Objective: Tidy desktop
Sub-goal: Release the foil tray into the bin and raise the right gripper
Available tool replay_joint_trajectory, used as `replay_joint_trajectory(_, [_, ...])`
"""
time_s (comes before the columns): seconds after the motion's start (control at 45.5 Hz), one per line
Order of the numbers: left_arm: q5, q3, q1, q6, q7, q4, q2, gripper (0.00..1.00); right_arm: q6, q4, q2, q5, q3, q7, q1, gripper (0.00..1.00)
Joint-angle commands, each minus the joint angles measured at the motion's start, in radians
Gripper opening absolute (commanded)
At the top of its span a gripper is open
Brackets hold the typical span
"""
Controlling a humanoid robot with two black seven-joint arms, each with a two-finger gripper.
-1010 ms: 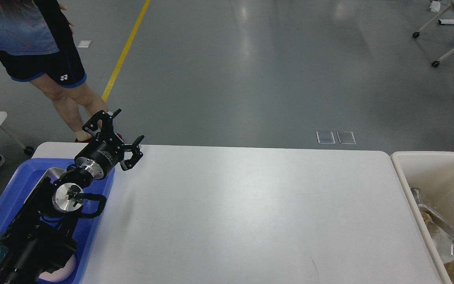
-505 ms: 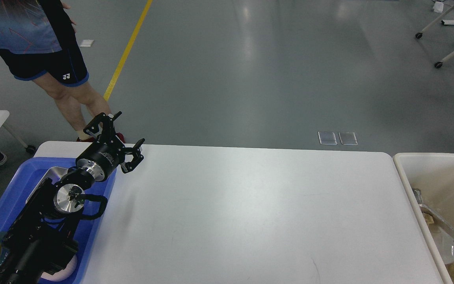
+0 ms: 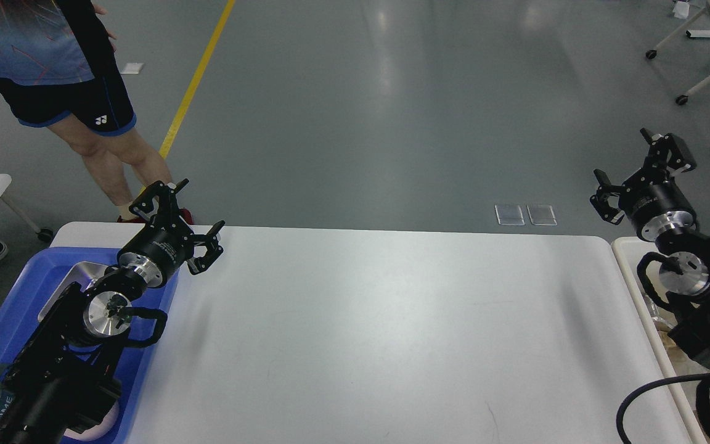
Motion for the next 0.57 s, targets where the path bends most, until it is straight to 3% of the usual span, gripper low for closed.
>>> replay_joint_trajectory(0.0, [0.0,0.0,0.002,0.007,-0.002,0.0,-0.001,0.96,0.0,0.011,0.033,0.0,0.009,0.024,-0.005,1.0])
replay_joint_trajectory(0.549, [0.0,0.0,0.003,0.01,-0.003,0.0,-0.001,0.95,-0.006,0.01,0.088,0.0,0.049,0.025,-0.009,1.0])
